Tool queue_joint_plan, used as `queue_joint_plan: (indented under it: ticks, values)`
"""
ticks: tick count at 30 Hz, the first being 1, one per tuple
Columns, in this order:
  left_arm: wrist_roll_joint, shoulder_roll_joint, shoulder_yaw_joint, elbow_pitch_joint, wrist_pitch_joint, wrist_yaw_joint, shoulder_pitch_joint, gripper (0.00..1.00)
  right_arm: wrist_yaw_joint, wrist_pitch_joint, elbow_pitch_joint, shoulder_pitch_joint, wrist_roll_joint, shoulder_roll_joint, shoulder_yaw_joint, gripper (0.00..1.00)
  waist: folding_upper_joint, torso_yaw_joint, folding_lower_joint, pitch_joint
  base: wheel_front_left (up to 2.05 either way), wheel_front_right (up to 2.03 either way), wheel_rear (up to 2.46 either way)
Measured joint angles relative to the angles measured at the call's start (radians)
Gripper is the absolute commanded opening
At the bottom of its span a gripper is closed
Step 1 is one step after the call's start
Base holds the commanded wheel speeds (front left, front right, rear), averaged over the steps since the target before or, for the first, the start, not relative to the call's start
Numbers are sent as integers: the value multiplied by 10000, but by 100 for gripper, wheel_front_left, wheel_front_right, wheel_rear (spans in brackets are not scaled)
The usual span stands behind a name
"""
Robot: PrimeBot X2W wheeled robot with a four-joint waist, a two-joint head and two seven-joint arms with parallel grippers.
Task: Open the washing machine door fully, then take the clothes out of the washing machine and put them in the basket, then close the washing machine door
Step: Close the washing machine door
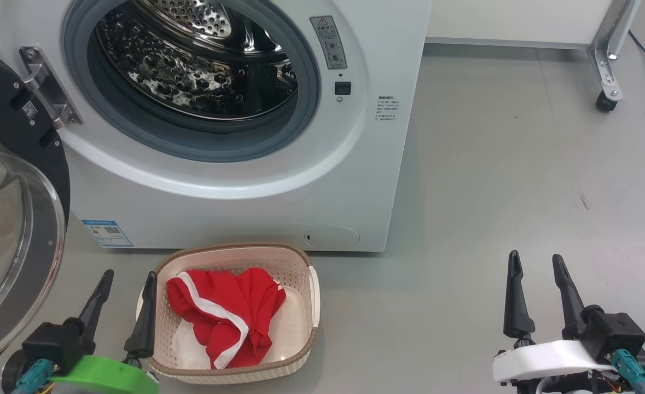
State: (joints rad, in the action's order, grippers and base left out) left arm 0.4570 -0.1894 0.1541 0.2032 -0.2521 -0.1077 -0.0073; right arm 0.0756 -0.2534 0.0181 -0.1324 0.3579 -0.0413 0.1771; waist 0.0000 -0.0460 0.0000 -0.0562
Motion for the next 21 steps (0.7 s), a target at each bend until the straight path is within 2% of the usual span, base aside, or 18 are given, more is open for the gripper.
queue_joint_plan:
  ticks: [21]
  values:
    - [-182, 81, -130, -113, 0, -31, 0, 100, -25, 0, -2, 4, 2, 4, 56, 100, 0, -26, 0, -49, -121, 121, 0]
